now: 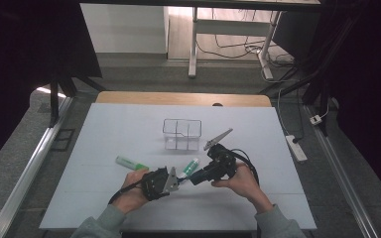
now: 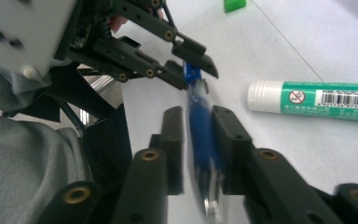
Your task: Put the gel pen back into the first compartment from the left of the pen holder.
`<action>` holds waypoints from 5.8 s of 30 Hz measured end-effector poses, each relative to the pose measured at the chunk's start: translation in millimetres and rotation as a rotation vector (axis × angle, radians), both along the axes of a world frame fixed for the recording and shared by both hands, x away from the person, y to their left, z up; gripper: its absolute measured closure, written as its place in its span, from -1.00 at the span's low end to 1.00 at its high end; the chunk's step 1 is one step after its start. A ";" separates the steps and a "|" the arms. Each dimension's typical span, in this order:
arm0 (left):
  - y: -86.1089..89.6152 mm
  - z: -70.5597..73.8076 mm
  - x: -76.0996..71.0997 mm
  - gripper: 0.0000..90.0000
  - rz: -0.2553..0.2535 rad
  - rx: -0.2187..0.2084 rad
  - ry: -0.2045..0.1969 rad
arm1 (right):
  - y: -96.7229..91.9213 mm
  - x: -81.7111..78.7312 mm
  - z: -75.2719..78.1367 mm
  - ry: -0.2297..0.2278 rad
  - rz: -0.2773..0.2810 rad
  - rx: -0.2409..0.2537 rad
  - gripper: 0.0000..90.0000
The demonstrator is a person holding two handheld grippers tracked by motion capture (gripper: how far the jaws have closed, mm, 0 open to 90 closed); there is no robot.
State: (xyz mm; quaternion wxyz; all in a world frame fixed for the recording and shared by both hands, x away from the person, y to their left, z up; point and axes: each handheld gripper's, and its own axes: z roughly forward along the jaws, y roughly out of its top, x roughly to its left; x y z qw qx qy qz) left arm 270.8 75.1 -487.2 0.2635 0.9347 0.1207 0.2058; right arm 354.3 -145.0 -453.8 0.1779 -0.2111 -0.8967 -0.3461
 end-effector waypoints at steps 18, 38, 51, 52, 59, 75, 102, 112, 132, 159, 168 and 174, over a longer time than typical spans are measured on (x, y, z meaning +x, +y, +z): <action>25.7 2.8 11.5 0.77 0.108 -0.177 0.045 | -20.5 -3.6 16.1 -0.237 -0.167 0.201 -0.03; 34.5 4.0 14.3 0.76 0.168 -0.345 0.093 | -20.4 -14.9 8.3 -0.393 -0.261 0.289 -0.16; 18.9 -6.2 13.6 0.76 0.140 -0.314 0.126 | -9.0 -21.4 3.8 -0.421 -0.275 0.339 0.11; 17.5 -7.3 13.4 0.76 0.142 -0.317 0.130 | -8.4 -21.7 3.2 -0.418 -0.275 0.346 0.16; 12.9 -10.5 12.7 0.76 0.136 -0.293 0.133 | -7.6 -21.7 0.9 -0.393 -0.286 0.372 0.58; 26.2 -7.1 10.6 0.15 0.226 -0.347 0.137 | -17.6 -20.7 8.0 -0.390 -0.299 0.422 0.77; 104.5 -8.6 -25.1 -0.19 0.397 -0.396 0.134 | -43.5 -18.0 34.8 -0.454 -0.375 0.487 0.77; 122.2 -10.1 -30.8 -0.19 0.407 -0.402 0.131 | -38.2 -7.9 55.1 -0.473 -0.398 0.502 0.77; 126.7 -11.8 -29.2 -0.22 0.407 -0.391 0.143 | -15.9 19.9 72.1 -0.477 -0.415 0.491 0.77; 130.9 -13.6 -27.4 -0.22 0.424 -0.400 0.147 | 17.2 54.8 76.8 -0.496 -0.453 0.433 0.77; 128.9 -15.5 -26.8 -0.23 0.420 -0.394 0.155 | 33.2 70.2 76.6 -0.503 -0.453 0.378 0.77; 128.2 -15.8 -26.8 -0.23 0.416 -0.389 0.157 | 40.4 77.0 68.6 -0.505 -0.454 0.325 0.77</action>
